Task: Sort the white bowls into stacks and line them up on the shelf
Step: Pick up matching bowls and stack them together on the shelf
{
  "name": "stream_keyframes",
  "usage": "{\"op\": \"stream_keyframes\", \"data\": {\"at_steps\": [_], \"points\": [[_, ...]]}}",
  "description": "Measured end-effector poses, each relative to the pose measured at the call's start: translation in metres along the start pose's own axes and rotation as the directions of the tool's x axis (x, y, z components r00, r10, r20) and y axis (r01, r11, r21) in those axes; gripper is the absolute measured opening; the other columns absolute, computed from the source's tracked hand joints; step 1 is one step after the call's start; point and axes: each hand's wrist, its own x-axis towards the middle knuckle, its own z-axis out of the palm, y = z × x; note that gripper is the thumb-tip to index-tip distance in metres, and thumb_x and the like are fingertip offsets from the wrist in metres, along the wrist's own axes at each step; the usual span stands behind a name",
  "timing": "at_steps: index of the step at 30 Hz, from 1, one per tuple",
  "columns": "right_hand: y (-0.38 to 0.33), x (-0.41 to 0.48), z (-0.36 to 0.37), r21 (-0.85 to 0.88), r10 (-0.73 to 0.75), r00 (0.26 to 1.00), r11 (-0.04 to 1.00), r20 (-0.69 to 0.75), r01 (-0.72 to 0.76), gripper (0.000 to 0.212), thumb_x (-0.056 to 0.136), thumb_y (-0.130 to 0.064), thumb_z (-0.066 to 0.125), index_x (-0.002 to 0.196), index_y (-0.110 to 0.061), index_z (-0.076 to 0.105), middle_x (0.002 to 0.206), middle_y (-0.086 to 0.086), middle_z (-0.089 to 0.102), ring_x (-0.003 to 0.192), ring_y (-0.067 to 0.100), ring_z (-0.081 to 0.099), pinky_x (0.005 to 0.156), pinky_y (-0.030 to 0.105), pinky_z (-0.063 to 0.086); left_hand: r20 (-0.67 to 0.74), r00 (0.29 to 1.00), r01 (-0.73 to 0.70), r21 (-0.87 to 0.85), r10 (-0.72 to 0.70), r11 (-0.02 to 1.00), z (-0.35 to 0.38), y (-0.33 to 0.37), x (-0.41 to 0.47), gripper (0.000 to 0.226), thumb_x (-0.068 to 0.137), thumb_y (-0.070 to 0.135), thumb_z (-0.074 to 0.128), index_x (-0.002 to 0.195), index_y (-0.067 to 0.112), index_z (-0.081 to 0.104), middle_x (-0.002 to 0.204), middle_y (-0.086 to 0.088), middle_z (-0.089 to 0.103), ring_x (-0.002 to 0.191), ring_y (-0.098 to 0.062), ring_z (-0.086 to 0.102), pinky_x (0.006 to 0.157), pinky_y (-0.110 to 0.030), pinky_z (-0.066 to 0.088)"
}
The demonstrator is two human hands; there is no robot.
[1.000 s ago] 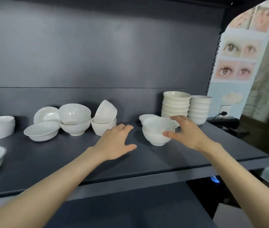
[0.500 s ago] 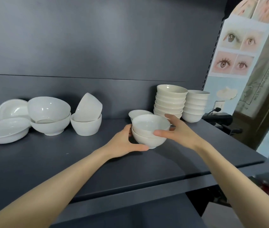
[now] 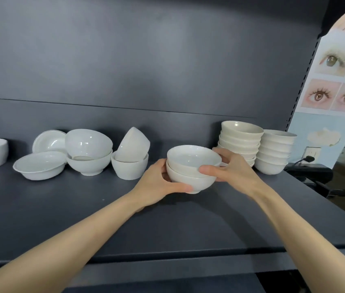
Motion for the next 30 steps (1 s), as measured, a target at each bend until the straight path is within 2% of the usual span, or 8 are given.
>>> {"op": "stream_keyframes", "data": {"at_steps": [3, 7, 9, 12, 15, 19, 24, 30], "points": [[-0.026, 0.012, 0.021, 0.059, -0.056, 0.998, 0.997, 0.042, 0.053, 0.03, 0.075, -0.021, 0.079, 0.098, -0.012, 0.063, 0.096, 0.003, 0.07, 0.085, 0.014, 0.065, 0.087, 0.046, 0.054, -0.085, 0.996, -0.034, 0.007, 0.035, 0.999, -0.032, 0.015, -0.015, 0.056, 0.063, 0.019, 0.089, 0.108, 0.029, 0.056, 0.106, 0.013, 0.068, 0.096, -0.003, 0.066, 0.08, -0.017, 0.054], [-0.063, 0.029, 0.057, 0.12, -0.122, 0.989, 0.986, 0.084, 0.111, 0.04, 0.077, -0.02, 0.078, 0.108, -0.002, 0.061, 0.11, 0.014, 0.068, 0.092, 0.021, 0.067, 0.085, 0.042, 0.056, -0.189, 0.981, -0.043, 0.039, 0.049, 0.998, -0.084, 0.028, -0.032, 0.077, 0.046, 0.037, 0.089, 0.115, 0.024, 0.058, 0.107, 0.01, 0.07, 0.096, -0.007, 0.067, 0.08, -0.023, 0.056], [-0.078, 0.039, 0.076, 0.155, -0.15, 0.982, 0.979, 0.114, 0.131, 0.044, 0.076, -0.021, 0.079, 0.109, 0.001, 0.06, 0.111, 0.015, 0.067, 0.1, 0.027, 0.067, 0.085, 0.043, 0.057, -0.226, 0.973, -0.04, 0.049, 0.051, 0.998, -0.11, 0.032, -0.038, 0.068, 0.05, 0.03, 0.09, 0.111, 0.022, 0.06, 0.104, 0.008, 0.071, 0.095, -0.009, 0.068, 0.076, -0.02, 0.056], [-0.101, 0.056, 0.105, 0.162, -0.192, 0.973, 0.972, 0.13, 0.17, 0.045, 0.075, -0.025, 0.079, 0.107, 0.0, 0.061, 0.106, 0.014, 0.069, 0.099, 0.025, 0.067, 0.086, 0.042, 0.057, -0.266, 0.962, -0.046, 0.076, 0.065, 0.996, -0.148, 0.035, -0.043, 0.061, 0.057, 0.021, 0.092, 0.108, 0.026, 0.059, 0.102, 0.011, 0.071, 0.093, -0.006, 0.068, 0.074, -0.017, 0.055], [-0.12, 0.073, 0.133, 0.158, -0.224, 0.966, 0.966, 0.125, 0.204, 0.052, 0.074, -0.029, 0.079, 0.109, 0.002, 0.059, 0.096, 0.013, 0.068, 0.088, 0.017, 0.068, 0.081, 0.034, 0.059, -0.3, 0.951, -0.05, 0.075, 0.07, 0.996, -0.186, 0.031, -0.039, 0.073, 0.054, 0.026, 0.093, 0.115, 0.028, 0.053, 0.107, 0.011, 0.069, 0.097, -0.006, 0.067, 0.08, -0.024, 0.054], [-0.143, 0.1, 0.166, 0.178, -0.213, 0.974, 0.964, 0.075, 0.197, 0.04, 0.075, -0.028, 0.08, 0.101, -0.003, 0.062, 0.103, 0.012, 0.07, 0.096, 0.021, 0.069, 0.084, 0.04, 0.058, -0.273, 0.957, -0.083, 0.087, 0.104, 0.993, -0.237, 0.028, -0.023, 0.085, 0.051, 0.033, 0.09, 0.125, 0.022, 0.049, 0.114, 0.008, 0.066, 0.101, -0.006, 0.066, 0.082, -0.023, 0.053], [-0.163, 0.129, 0.196, 0.196, -0.206, 0.978, 0.959, -0.001, 0.203, 0.02, 0.077, -0.024, 0.078, 0.09, -0.019, 0.063, 0.096, -0.002, 0.07, 0.092, 0.014, 0.069, 0.076, 0.029, 0.059, -0.21, 0.963, -0.149, 0.116, 0.171, 0.982, -0.285, 0.023, 0.009, 0.074, 0.063, 0.022, 0.088, 0.126, 0.02, 0.05, 0.115, 0.009, 0.063, 0.102, -0.004, 0.063, 0.073, -0.015, 0.051], [-0.159, 0.152, 0.217, 0.131, -0.142, 0.989, 0.98, -0.048, 0.147, 0.023, 0.078, -0.026, 0.077, 0.095, -0.017, 0.065, 0.099, 0.001, 0.071, 0.095, 0.016, 0.069, 0.08, 0.031, 0.059, -0.116, 0.984, -0.126, 0.085, 0.136, 0.988, -0.306, -0.002, 0.039, 0.065, 0.069, 0.019, 0.085, 0.123, 0.021, 0.048, 0.112, 0.011, 0.062, 0.1, 0.0, 0.06, 0.066, -0.008, 0.05]]}}
